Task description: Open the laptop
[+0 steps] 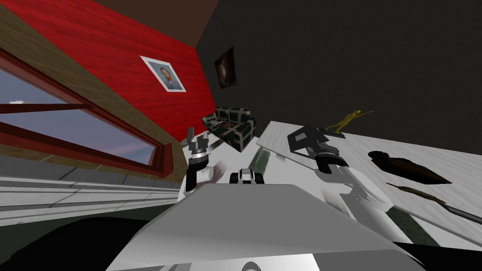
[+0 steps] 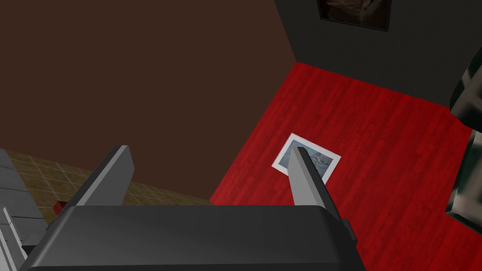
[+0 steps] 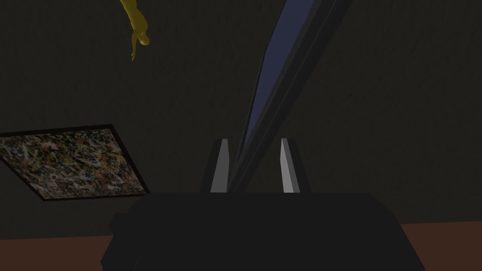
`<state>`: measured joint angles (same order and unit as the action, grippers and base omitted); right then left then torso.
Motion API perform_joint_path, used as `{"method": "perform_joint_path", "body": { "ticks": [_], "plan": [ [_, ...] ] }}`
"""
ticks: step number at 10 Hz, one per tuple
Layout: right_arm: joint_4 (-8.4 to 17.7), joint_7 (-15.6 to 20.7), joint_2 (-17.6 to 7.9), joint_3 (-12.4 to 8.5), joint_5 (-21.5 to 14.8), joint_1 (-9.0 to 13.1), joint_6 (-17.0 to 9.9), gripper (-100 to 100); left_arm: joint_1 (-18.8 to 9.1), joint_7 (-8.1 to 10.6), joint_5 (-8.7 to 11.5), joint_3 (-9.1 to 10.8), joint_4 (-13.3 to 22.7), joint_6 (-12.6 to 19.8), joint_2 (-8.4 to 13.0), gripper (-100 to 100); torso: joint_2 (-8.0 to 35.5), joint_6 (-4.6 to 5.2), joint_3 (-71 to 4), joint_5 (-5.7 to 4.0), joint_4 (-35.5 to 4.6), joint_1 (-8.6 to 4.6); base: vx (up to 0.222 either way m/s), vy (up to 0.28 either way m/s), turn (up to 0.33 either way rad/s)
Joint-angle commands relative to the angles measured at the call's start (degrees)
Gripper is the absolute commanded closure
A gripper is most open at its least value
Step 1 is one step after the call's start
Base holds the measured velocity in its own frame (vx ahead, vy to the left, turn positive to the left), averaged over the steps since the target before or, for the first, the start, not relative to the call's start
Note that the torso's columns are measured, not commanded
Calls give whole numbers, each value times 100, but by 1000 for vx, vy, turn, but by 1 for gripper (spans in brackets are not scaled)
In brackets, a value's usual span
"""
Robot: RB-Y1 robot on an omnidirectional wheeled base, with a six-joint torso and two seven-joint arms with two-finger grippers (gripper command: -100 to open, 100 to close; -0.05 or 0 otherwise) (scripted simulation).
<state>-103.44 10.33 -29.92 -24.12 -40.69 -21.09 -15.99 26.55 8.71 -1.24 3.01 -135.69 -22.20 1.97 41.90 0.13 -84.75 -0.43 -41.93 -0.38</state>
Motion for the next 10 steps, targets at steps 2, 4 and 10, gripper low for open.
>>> {"method": "perform_joint_path", "body": {
  "ticks": [2,4,10],
  "plan": [
    [465,-80,513,-131,-35,303,558,100,0,0,0,0,0,0,0,0,2,-24,4,-11,5,7,7,-42,-115],
    [669,-111,704,-185,-52,441,873,100,-1,0,0,0,0,0,0,0,2,-26,4,-16,8,4,2,-32,-91],
    [1374,-237,1468,-404,-121,992,1807,100,-1,0,0,0,1,0,0,0,-21,-63,-9,-16,16,33,1,-35,-106]
  ]
}}
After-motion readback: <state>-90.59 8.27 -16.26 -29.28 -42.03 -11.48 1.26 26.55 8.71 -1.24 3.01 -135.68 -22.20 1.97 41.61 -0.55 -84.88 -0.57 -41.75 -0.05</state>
